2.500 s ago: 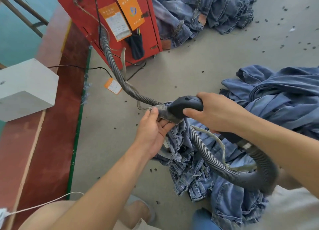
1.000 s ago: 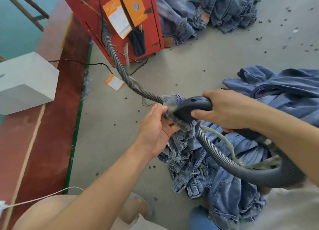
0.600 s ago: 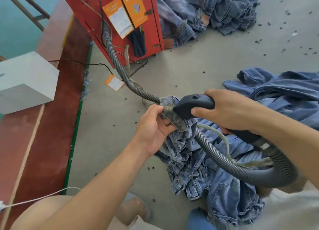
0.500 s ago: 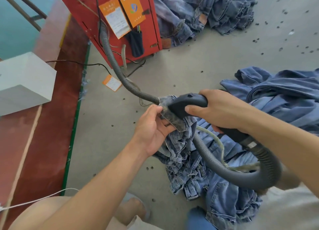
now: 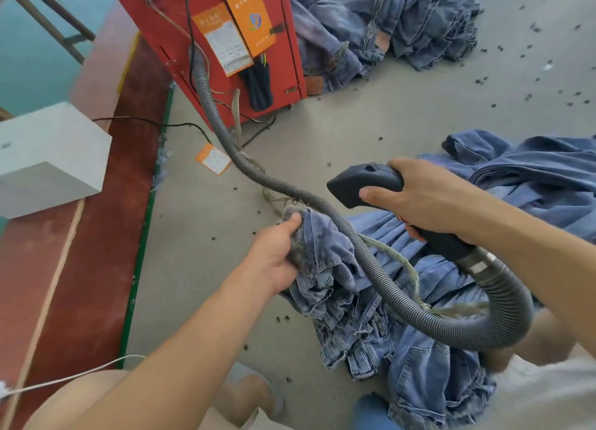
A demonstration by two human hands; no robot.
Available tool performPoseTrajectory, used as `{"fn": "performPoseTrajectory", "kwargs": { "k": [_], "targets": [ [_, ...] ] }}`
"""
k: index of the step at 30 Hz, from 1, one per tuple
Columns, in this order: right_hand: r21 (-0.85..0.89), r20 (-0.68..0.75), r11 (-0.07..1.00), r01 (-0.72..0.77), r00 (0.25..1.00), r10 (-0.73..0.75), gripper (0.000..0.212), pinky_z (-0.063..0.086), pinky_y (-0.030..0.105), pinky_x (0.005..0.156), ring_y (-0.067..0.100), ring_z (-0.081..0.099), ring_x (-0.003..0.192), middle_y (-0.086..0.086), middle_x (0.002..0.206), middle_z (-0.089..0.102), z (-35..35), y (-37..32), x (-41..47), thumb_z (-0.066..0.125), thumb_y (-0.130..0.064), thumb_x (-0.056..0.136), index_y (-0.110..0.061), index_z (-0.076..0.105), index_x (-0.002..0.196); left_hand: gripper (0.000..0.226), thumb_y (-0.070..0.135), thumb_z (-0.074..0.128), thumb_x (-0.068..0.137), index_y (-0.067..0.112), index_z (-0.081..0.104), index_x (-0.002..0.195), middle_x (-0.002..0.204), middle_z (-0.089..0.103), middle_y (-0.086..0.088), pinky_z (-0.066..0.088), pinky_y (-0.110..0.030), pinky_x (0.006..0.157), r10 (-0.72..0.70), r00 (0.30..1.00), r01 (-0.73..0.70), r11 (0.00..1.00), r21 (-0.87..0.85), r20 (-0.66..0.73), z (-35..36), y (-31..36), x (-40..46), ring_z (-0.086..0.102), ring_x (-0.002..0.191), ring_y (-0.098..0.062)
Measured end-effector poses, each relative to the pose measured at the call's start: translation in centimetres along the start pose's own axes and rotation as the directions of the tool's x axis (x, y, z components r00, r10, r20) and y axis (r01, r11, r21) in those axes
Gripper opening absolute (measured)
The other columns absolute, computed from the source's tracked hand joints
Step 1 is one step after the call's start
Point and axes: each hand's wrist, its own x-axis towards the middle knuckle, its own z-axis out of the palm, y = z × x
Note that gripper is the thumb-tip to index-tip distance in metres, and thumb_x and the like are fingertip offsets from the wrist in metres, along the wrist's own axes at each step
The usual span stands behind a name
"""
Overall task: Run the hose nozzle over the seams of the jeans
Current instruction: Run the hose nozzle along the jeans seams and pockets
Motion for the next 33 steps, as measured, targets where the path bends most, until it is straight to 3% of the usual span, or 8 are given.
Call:
{"fn": "performPoseTrajectory", "kwargs": {
  "k": [6,10,15,19,23,27,30,33],
  "targets": [
    [-0.055,0.013,0.998,0.016,1.000,-0.015,0.031,0.050,0.029,0.039,0.019,0.063,0.039,-0.004,0.049,0.061,0.3,0.0,-0.7,0.065,-0.054,0.094,-0.026,0.054,0.092,0.057,0.046,0.038,0.110,0.002,0.056,0.142,0.134,0.066,-0.022,0.049,-0.053,0.106,0.070,0.991,-0.060,0.995,-0.084,0.117,0.0,0.5,-0.1,0.063,0.126,-0.037],
    [-0.068,0.065,0.997,0.045,0.997,-0.041,0.028,0.044,0.024,0.036,0.017,0.063,0.038,-0.002,0.054,0.063,1.6,-0.2,-0.8,0.065,-0.054,0.094,-0.028,0.054,0.091,0.051,0.037,0.032,0.113,0.004,0.055,0.144,0.141,0.062,-0.018,0.042,-0.048,0.115,0.068,0.950,-0.042,0.995,-0.091,0.304,-0.1,-0.7,-0.8,0.060,0.132,-0.032],
    [0.029,0.007,0.999,-0.026,1.000,0.026,0.029,0.052,0.036,0.051,0.021,0.062,0.050,0.004,0.072,0.066,2.6,-0.4,1.2,0.065,-0.048,0.096,-0.019,0.060,0.095,0.045,0.026,0.028,0.114,0.007,0.049,0.149,0.149,0.056,-0.019,0.039,-0.055,0.117,0.063,0.889,-0.025,0.996,-0.089,0.454,0.0,-2.0,-1.0,0.053,0.138,-0.036],
    [0.207,-0.013,0.973,-0.098,0.995,0.103,0.031,0.054,0.038,0.046,0.026,0.060,0.044,0.008,0.066,0.061,0.9,0.3,1.5,0.066,-0.044,0.097,-0.014,0.058,0.100,0.038,0.012,0.033,0.112,0.006,0.058,0.139,0.139,0.063,-0.021,0.050,-0.053,0.109,0.111,0.892,-0.090,0.994,-0.068,0.438,-0.2,-2.1,-1.0,0.062,0.128,-0.037],
    [0.135,0.130,0.989,-0.059,0.991,0.041,0.030,0.049,0.031,0.043,0.014,0.057,0.038,-0.005,0.048,0.058,0.7,0.6,0.1,0.070,-0.053,0.091,-0.024,0.063,0.089,0.048,-0.009,0.032,0.105,0.010,0.062,0.137,0.135,0.065,-0.021,0.057,-0.048,0.100,0.131,0.896,-0.107,0.991,-0.082,0.425,-0.3,-1.6,-1.0,0.066,0.120,-0.034],
    [0.165,0.062,0.981,-0.100,0.994,0.091,0.032,0.050,0.034,0.046,0.018,0.055,0.042,0.002,0.058,0.058,1.6,0.5,1.6,0.068,-0.045,0.095,-0.014,0.064,0.101,0.063,-0.024,0.030,0.095,0.013,0.066,0.131,0.130,0.068,-0.021,0.060,-0.044,0.085,0.106,0.901,-0.115,0.993,-0.003,0.421,0.1,-1.8,-1.2,0.068,0.114,-0.034],
    [0.282,0.035,0.940,-0.194,0.981,0.192,0.034,0.052,0.033,0.045,0.023,0.055,0.043,0.012,0.070,0.057,0.9,0.8,2.4,0.066,-0.040,0.099,-0.009,0.060,0.111,0.073,-0.032,0.026,0.082,0.010,0.071,0.121,0.124,0.071,-0.021,0.056,-0.049,0.095,0.098,0.939,-0.116,0.993,0.034,0.328,0.2,-2.0,-1.4,0.069,0.108,-0.035],
    [0.280,0.069,0.941,-0.192,0.981,0.180,0.033,0.052,0.033,0.045,0.022,0.056,0.041,0.007,0.064,0.058,-0.2,1.4,2.1,0.068,-0.044,0.096,-0.013,0.062,0.107,0.053,-0.021,0.030,0.079,-0.001,0.063,0.115,0.113,0.065,-0.021,0.051,-0.048,0.098,0.052,0.959,-0.049,0.999,-0.018,0.278,-0.3,-1.3,-1.3,0.066,0.095,-0.033]
  ]
}}
